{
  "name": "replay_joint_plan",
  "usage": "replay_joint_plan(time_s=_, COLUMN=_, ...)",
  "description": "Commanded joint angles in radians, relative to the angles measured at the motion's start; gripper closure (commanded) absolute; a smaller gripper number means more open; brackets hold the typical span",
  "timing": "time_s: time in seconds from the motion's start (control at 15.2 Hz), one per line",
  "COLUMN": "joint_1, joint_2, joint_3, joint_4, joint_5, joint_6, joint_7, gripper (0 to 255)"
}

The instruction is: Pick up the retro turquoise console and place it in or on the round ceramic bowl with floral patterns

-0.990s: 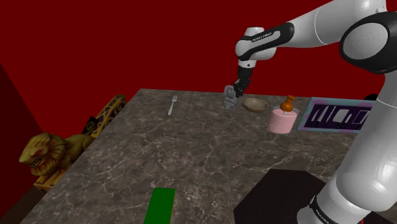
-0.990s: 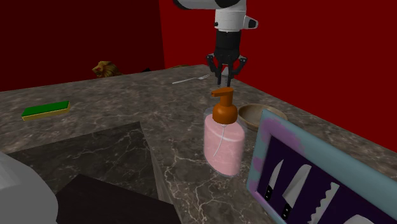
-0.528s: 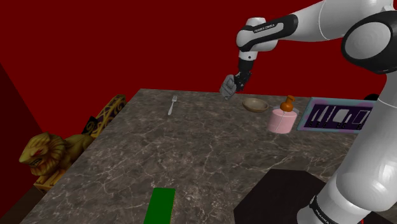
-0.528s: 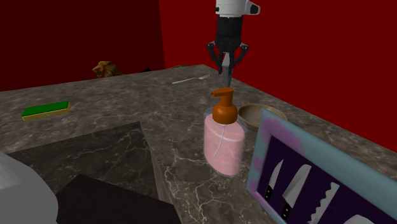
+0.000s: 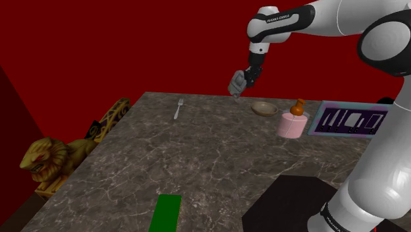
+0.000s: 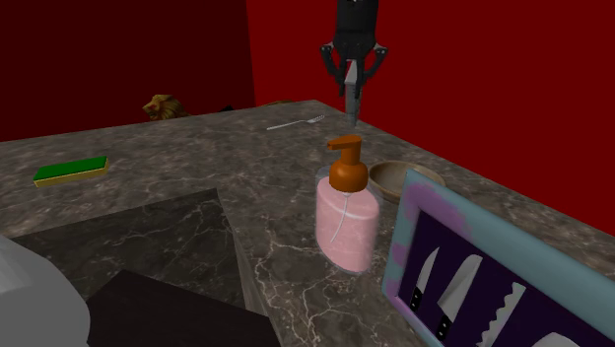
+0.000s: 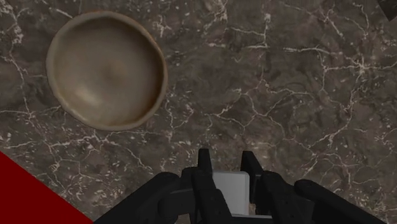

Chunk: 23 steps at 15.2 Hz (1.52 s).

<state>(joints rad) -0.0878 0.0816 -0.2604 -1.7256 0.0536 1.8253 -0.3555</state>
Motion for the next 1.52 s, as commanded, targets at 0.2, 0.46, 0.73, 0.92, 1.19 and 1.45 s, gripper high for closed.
replay_joint_plan(time_s=0.2, joint_1=-0.002, joint_2=0.005, joint_3=-0.001, joint_4=0.076, joint_5=0.001, joint_6=-0.070, joint_7=0.001, gripper=255)
replay_joint_plan(time_s=0.46, joint_1=-0.035, joint_2=-0.015, joint_3=-0.030, joint_4=0.090, joint_5=-0.002, joint_6=-0.106, joint_7=-0.060, gripper=255)
replay_joint_plan(time_s=0.73, joint_1=-0.082, joint_2=-0.028, joint_3=-0.070, joint_4=0.112, joint_5=-0.002, joint_6=-0.144, joint_7=-0.144, gripper=255)
replay_joint_plan(time_s=0.92, joint_1=-0.118, joint_2=-0.026, joint_3=-0.102, joint_4=0.143, joint_5=0.001, joint_6=-0.176, joint_7=-0.211, gripper=255)
replay_joint_plan(time_s=1.19, joint_1=-0.165, joint_2=-0.010, joint_3=-0.141, joint_4=0.197, joint_5=0.010, joint_6=-0.219, joint_7=-0.295, gripper=255)
replay_joint_plan(time_s=1.45, joint_1=-0.162, joint_2=-0.022, joint_3=-0.139, joint_4=0.128, joint_5=0.006, joint_6=-0.162, joint_7=-0.294, gripper=255)
